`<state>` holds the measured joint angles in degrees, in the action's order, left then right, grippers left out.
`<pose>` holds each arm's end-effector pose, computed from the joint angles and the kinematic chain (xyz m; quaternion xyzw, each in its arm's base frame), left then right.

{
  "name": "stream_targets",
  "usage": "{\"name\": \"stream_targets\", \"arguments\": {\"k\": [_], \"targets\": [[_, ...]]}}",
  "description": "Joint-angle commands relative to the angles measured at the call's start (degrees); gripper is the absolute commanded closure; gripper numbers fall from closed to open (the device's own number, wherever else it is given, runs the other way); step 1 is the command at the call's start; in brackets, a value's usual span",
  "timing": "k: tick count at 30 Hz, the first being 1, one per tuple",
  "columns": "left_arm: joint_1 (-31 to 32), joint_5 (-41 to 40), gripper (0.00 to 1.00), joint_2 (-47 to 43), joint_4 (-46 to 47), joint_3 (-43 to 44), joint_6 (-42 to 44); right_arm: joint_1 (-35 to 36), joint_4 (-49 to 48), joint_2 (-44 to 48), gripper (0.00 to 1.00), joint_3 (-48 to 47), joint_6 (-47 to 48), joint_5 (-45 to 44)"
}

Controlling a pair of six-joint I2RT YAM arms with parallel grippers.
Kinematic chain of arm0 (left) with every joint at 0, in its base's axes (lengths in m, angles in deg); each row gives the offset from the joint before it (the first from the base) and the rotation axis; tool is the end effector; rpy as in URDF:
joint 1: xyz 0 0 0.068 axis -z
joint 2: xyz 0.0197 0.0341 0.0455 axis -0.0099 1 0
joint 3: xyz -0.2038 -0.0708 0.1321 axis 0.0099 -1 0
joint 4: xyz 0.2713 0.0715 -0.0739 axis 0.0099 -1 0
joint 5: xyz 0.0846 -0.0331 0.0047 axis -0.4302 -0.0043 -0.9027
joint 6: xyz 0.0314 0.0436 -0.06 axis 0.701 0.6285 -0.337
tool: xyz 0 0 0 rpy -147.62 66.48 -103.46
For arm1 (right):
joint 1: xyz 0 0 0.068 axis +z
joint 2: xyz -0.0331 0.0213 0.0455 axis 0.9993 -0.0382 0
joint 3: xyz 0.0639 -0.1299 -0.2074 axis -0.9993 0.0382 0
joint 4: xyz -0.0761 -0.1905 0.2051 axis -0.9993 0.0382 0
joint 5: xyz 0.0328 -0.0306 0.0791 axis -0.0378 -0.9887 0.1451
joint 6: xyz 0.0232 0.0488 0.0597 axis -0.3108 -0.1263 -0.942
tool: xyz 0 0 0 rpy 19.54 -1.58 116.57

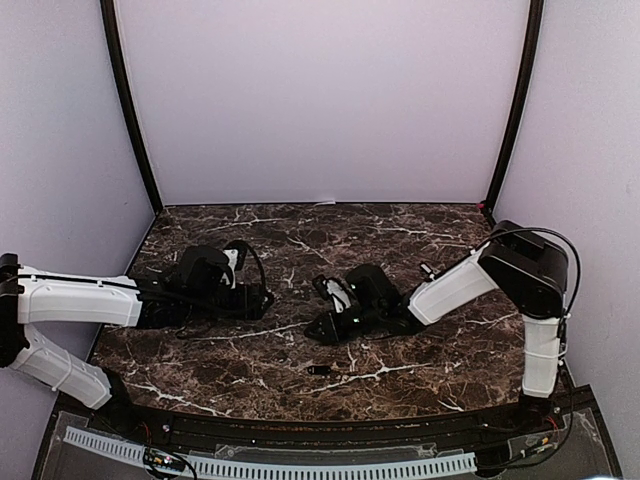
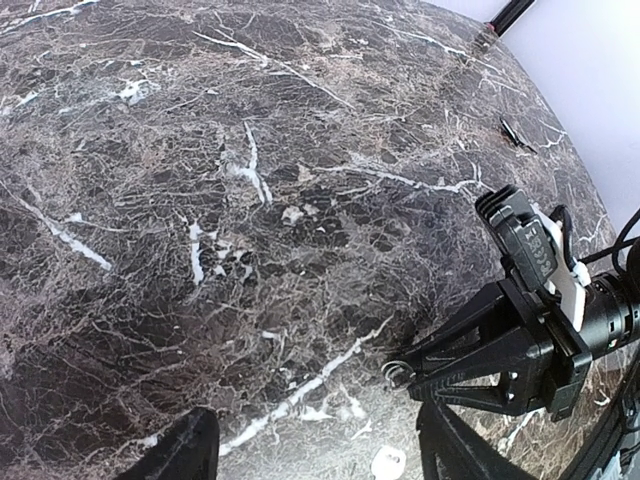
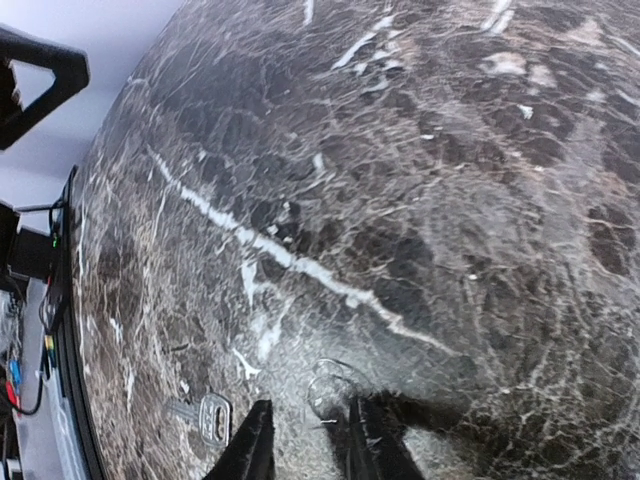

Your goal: Remove the keys from the keyring

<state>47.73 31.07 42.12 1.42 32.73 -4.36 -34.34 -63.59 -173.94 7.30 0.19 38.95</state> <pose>0.2327 -0.2379 0.1525 0.0707 0.8765 -0.2646 0.3958 0.2335 0.3572 0.0423 -0.2586 0.8409 0.4194 0.2237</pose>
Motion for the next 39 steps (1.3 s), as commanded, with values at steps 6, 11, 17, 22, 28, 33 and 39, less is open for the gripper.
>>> {"name": "stream_targets", "arguments": {"k": [6,11,17,22,28,33,39], "targets": [[0.1,-0.5,0.29,-0.2,2.1,0.2,0.1,0.1,3.3,4.9,0.53,1.9,4.3,-5.9],[-1.0,2.4,0.26,-1.3,0.2,3.3,4.3,-1.7,3.6,13.7,0.46,6.1,8.2,-8.7],[-11.9,7.7,0.2,-3.1,-7.1,9.4,14.5,-12.4,16.5,27.1,0.33,7.4,15.9,-17.8],[-28.4,17.6,0.2,-4.3,-11.7,15.0,17.6,-25.0,27.0,25.6,0.27,2.0,20.1,-22.4],[-31.5,11.3,0.2,-7.6,-15.4,18.2,23.8,-32.8,35.0,13.0,0.28,-8.7,24.0,-24.8],[-31.4,8.8,0.2,-8.5,-16.5,16.3,26.5,-32.8,39.7,4.1,0.34,-16.6,28.3,-25.9],[-31.4,10.7,0.21,-6.0,-16.9,16.7,26.3,-32.8,41.8,0.9,0.35,-18.8,30.2,-30.2]]}}
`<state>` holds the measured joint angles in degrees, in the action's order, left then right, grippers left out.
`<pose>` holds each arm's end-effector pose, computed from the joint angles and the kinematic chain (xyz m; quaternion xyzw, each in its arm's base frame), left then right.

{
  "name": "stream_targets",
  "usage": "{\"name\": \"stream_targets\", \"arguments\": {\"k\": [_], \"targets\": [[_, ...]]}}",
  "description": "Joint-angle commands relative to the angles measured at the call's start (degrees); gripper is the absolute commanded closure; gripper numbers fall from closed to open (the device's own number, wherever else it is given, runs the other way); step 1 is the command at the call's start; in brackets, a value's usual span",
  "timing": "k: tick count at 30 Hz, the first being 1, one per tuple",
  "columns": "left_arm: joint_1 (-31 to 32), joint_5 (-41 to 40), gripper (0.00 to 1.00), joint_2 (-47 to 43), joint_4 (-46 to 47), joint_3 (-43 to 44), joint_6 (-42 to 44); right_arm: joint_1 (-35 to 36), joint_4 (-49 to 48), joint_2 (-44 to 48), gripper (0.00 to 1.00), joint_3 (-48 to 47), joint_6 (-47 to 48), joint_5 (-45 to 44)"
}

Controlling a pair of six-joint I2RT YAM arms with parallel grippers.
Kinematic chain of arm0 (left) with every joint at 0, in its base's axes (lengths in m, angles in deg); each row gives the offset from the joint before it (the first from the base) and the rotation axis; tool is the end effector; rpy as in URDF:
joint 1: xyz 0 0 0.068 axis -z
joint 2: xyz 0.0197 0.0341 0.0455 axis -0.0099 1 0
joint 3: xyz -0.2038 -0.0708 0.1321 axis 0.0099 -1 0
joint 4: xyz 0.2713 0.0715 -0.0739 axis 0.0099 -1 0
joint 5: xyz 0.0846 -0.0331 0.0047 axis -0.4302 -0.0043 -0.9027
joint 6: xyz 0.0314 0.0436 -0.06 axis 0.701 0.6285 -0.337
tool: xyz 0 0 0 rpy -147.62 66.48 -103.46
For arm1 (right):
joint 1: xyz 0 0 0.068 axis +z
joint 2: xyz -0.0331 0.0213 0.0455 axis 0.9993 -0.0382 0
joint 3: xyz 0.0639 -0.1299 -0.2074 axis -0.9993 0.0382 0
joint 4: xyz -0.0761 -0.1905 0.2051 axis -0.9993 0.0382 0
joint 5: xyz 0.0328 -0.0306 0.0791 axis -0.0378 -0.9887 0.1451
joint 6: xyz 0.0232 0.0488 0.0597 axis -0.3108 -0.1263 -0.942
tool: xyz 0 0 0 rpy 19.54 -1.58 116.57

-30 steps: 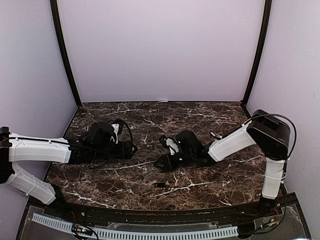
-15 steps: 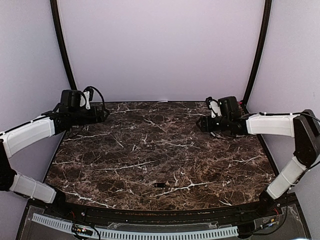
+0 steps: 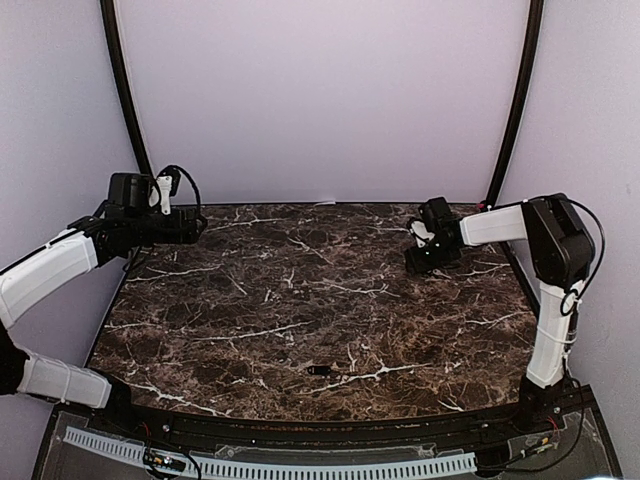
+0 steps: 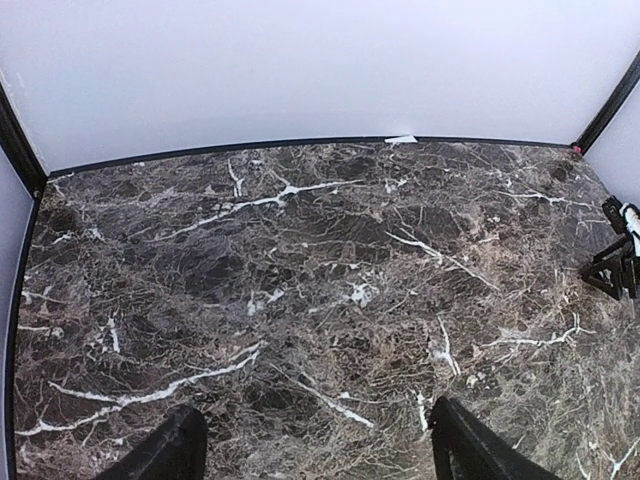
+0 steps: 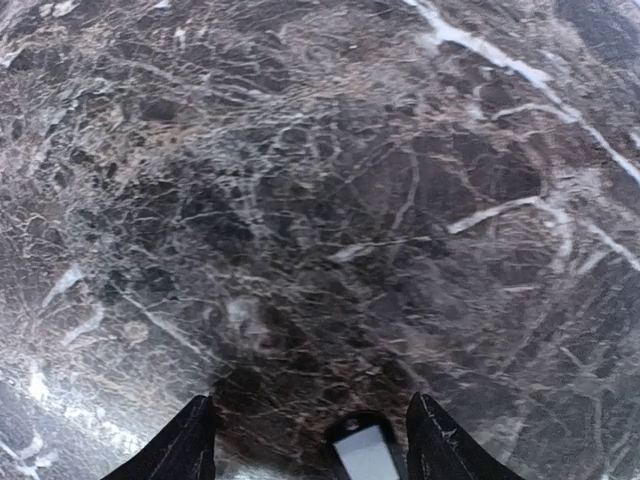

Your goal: Remove the keys from the keyring

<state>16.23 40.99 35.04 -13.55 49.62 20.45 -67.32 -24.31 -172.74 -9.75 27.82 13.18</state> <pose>0.3275 -0.0951 0.2766 0.0597 0.8386 -0.1348 0.5245 0.4170 0.1497 0.0755 -0.1383 0.9481 0.0187 0.2856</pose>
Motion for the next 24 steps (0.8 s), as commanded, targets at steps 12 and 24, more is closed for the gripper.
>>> {"name": "stream_targets", "arguments": {"k": [12,24], "targets": [[0.1,0.3,0.21,1.8,-1.5,-0.3,1.8,0.4,3.7,-1.2,0.52,0.1,2.6,-8.1],[0.0,0.3,0.22,1.5,-1.4,-0.6,1.8,2.8,2.1,-1.7,0.58,3.5,-0.9,-18.5]]}}
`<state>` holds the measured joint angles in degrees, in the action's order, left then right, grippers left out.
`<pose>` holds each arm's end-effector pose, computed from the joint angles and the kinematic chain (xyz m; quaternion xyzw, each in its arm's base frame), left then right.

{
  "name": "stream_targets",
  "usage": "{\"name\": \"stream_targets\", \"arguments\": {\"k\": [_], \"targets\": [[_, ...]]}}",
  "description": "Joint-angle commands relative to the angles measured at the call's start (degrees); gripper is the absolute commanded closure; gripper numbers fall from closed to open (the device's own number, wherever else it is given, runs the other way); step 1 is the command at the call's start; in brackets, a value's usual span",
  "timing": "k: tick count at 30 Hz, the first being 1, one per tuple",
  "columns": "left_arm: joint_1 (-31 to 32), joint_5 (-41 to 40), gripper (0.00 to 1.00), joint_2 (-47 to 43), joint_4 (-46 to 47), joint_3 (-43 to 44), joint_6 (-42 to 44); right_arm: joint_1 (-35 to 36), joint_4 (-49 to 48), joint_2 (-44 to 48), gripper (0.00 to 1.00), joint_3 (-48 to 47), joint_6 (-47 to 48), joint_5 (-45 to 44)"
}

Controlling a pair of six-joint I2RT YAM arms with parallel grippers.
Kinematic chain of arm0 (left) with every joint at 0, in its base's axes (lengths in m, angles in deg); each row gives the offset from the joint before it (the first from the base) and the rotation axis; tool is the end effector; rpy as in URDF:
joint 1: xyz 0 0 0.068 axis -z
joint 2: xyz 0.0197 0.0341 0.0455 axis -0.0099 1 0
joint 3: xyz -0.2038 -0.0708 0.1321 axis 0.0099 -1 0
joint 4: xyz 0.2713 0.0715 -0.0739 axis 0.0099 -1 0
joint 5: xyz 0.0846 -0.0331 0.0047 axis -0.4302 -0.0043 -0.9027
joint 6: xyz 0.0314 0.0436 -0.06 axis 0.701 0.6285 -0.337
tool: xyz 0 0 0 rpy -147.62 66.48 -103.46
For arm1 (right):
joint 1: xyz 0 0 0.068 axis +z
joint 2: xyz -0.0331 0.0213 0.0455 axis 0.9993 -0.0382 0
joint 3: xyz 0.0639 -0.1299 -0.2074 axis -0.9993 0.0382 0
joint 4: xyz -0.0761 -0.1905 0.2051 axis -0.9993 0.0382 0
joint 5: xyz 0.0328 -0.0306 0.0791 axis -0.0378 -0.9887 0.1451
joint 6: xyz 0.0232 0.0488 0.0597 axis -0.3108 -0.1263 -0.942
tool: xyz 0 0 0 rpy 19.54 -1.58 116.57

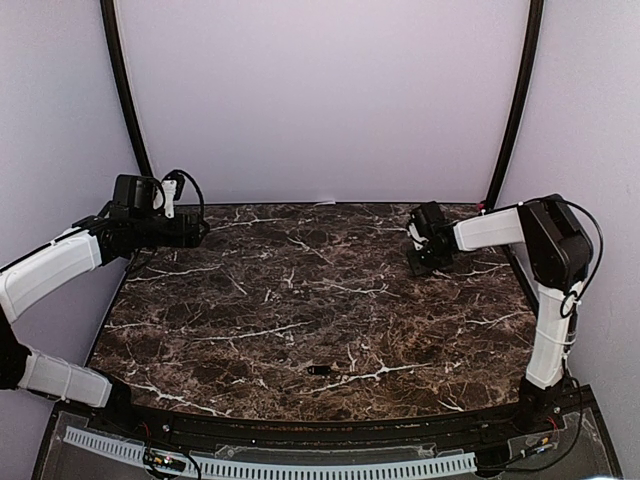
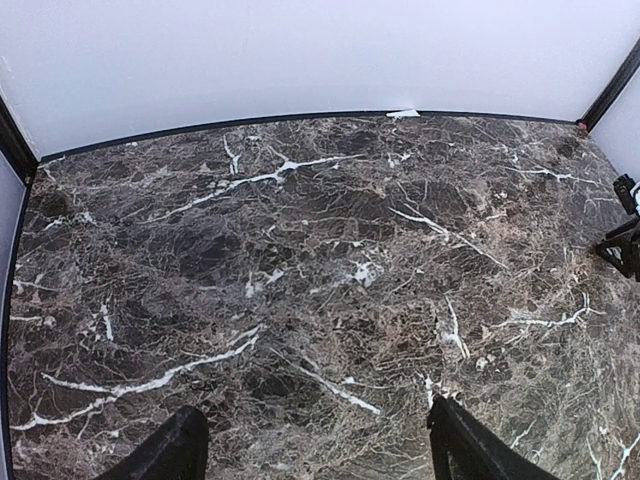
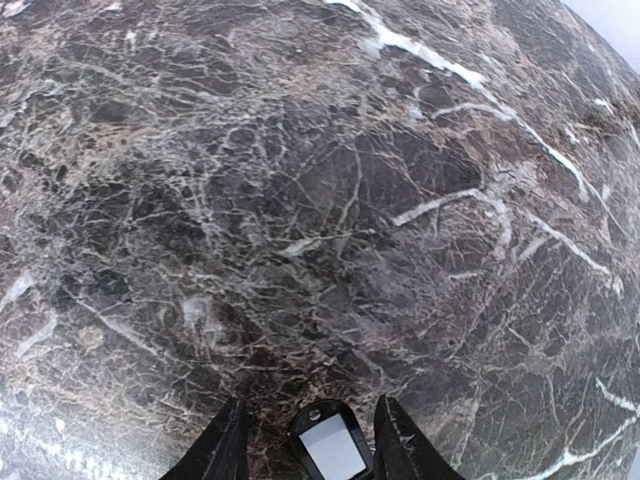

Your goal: Remove the keys from the keyring

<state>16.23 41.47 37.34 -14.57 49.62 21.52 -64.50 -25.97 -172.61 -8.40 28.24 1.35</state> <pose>0.3323 -0.0970 0.2613 0.0702 0.8531 -0.1286 0.5008 0.4110 0.1555 0.0733 -0.1340 0.9393 -0.0711 0.3077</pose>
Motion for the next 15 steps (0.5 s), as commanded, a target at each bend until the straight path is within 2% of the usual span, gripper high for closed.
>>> {"name": "stream_targets", "arguments": {"k": [1,9,13,15], "targets": [[0.1,-0.1,0.22,-0.9,-0.3,-0.6,0.6,0.0,3.8,-1.9,0.59,2.1,-1.6,-7.3],[0.0,0.7,0.22,-2.0,0.0,-0.9,0.5,0.1,1.3,-1.8,0.64,4.2,-2.3,-9.3],[0.0,1.0,0.22,-2.4,0.2,-1.0,0.4,0.7,1.0,-3.3,0.7,3.9,-1.4,-11.3],[0.0,0.9,0.22,-2.5,0.2,-1.1,0.4,0.8,0.5,-3.4,0.76,3.8,-0.9,-11.7]]}}
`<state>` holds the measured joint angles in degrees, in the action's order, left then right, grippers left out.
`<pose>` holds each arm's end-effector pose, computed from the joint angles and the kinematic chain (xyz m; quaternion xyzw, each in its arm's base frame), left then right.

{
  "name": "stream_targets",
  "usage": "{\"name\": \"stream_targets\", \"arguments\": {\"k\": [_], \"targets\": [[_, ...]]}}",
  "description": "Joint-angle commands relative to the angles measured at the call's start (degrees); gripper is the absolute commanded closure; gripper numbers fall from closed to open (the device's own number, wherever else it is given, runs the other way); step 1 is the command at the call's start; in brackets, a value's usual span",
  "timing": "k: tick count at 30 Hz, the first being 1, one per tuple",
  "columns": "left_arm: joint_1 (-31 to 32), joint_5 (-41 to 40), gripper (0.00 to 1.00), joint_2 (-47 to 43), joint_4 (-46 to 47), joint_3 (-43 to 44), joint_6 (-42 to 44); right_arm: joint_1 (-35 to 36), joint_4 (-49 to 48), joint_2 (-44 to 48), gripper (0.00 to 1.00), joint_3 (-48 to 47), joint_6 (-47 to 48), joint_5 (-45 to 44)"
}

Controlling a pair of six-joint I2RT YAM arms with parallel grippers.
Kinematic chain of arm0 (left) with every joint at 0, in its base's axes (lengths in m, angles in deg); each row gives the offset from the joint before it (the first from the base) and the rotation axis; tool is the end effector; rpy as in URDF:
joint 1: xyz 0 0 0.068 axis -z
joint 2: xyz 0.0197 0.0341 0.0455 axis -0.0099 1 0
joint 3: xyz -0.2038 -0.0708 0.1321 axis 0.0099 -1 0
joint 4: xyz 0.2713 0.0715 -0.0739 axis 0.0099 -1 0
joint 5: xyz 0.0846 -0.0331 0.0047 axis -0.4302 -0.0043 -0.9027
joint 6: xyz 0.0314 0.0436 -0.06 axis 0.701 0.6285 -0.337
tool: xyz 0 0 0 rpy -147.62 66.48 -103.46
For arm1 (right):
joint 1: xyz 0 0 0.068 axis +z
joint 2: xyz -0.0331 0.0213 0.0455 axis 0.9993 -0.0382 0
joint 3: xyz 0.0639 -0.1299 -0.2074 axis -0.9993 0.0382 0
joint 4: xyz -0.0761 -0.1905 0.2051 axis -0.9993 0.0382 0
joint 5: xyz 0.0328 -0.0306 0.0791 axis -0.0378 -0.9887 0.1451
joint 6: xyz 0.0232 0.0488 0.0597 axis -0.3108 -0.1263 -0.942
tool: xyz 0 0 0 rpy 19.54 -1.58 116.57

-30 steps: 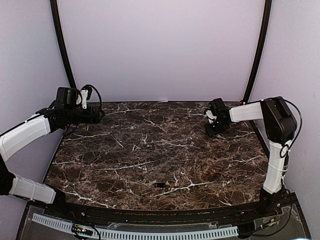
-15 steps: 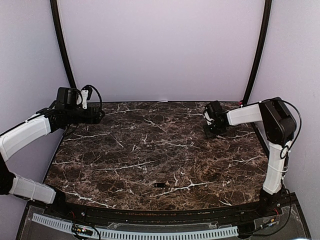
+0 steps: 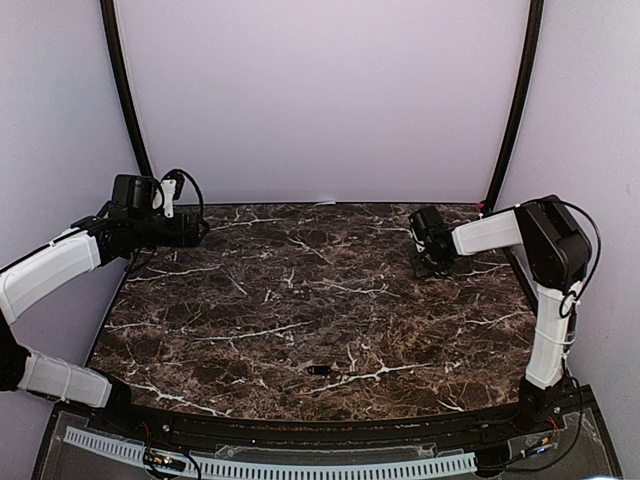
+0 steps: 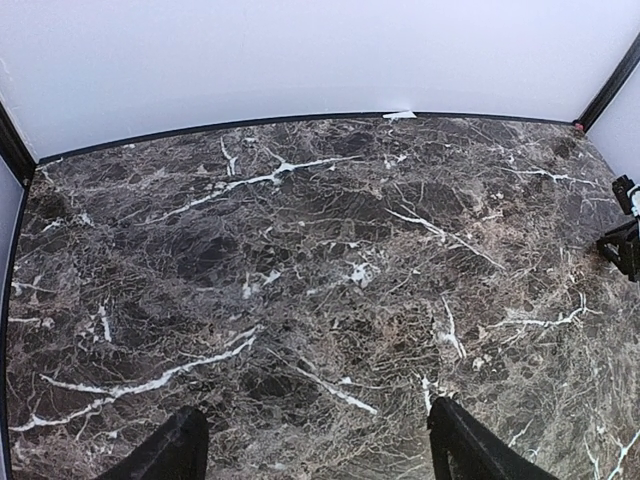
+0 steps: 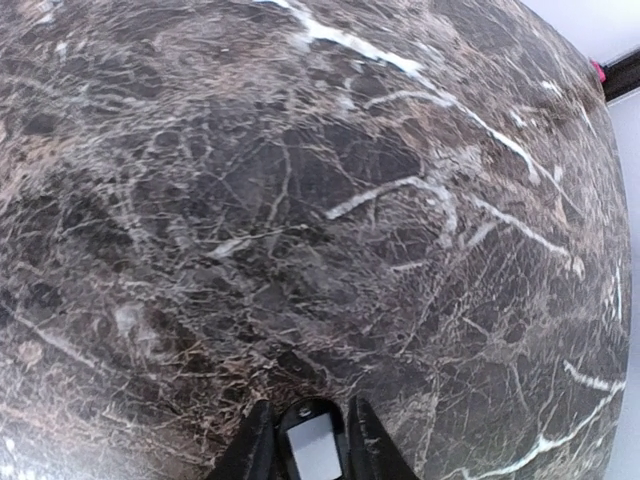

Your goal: Remove the keys from the keyring

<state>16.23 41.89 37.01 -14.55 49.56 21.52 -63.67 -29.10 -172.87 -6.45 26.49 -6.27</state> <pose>0.3312 -0.0972 0.2628 0.0720 0.8515 -0.1321 0.5023 0.4080 0.1516 0.0676 -0.1040 0.9307 -0.1235 0.3283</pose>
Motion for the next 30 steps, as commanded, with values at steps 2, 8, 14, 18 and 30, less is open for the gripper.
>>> {"name": "stream_targets", "arguments": {"k": [2,8,14,18,30], "targets": [[0.0,0.5,0.22,-2.2,0.3,-1.0,0.4,-0.1,3.5,-3.3,0.83,1.7,0.9,-4.4],[0.1,0.9,0.22,-2.0,0.3,-1.2,0.2,0.8,1.3,-1.5,1.0,3.0,1.8,-6.6],[0.1,3.6,0.25,-3.6,2.2,-2.2,0.7,2.6,-0.6,8.2,1.0,5.9,1.0,-2.8],[0.2,8.1,0.25,-6.7,5.7,-4.2,0.9,2.7,-4.5,17.7,1.0,9.7,-2.6,8.0],[18.5,11.9,0.3,-8.4,20.3,-6.5,-5.4,2.5,-22.9,33.7,1.0,17.6,-21.5,48.4]]}}
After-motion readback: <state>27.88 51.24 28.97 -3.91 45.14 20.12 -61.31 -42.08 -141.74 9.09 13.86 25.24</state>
